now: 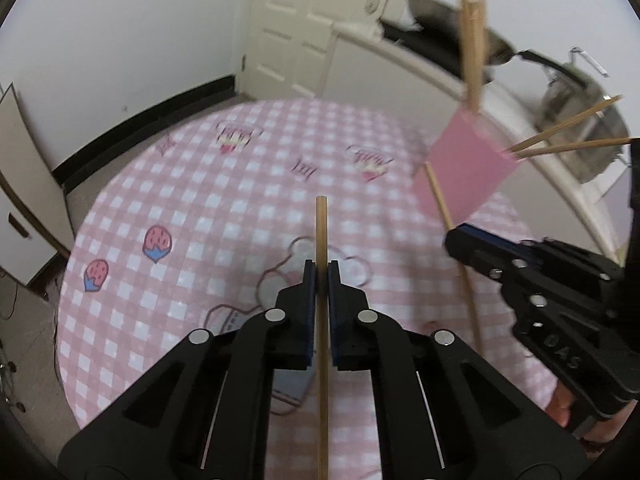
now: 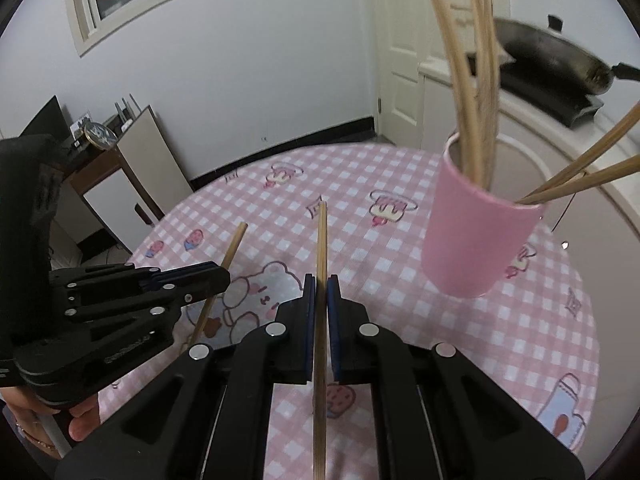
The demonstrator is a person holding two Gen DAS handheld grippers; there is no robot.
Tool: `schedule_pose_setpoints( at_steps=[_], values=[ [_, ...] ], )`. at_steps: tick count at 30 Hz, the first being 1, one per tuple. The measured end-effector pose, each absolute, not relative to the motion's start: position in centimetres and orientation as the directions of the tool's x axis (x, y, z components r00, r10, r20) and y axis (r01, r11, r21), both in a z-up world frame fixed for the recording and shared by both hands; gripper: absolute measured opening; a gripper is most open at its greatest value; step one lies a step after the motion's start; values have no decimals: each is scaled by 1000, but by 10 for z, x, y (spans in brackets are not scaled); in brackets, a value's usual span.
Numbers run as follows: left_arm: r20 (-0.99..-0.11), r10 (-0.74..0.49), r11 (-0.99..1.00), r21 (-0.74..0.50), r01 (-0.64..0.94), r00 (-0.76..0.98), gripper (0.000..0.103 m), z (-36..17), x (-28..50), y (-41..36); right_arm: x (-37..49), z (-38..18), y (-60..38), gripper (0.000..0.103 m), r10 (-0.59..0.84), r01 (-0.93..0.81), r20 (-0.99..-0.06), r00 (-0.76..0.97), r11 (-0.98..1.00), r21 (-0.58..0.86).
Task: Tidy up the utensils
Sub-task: 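Lift both held chopsticks upright and carry them above the pink cup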
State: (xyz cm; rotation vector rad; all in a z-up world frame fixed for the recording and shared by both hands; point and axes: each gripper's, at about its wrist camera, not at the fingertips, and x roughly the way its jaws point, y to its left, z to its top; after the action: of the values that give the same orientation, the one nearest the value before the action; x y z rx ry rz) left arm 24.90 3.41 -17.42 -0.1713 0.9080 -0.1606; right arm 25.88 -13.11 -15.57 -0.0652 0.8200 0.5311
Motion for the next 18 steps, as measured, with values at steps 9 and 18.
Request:
schedule_pose_setpoints(
  at_steps=[9, 18],
  values=[
    [-649, -264, 962, -232, 145, 714, 6, -116, 215, 17, 224, -108, -148, 5, 444, -475, -613, 653, 871, 124],
    [-531, -276, 960, -197, 201, 801, 6, -78, 177, -8, 186, -73, -172, 4, 437, -464, -507, 743, 882, 81]
  ],
)
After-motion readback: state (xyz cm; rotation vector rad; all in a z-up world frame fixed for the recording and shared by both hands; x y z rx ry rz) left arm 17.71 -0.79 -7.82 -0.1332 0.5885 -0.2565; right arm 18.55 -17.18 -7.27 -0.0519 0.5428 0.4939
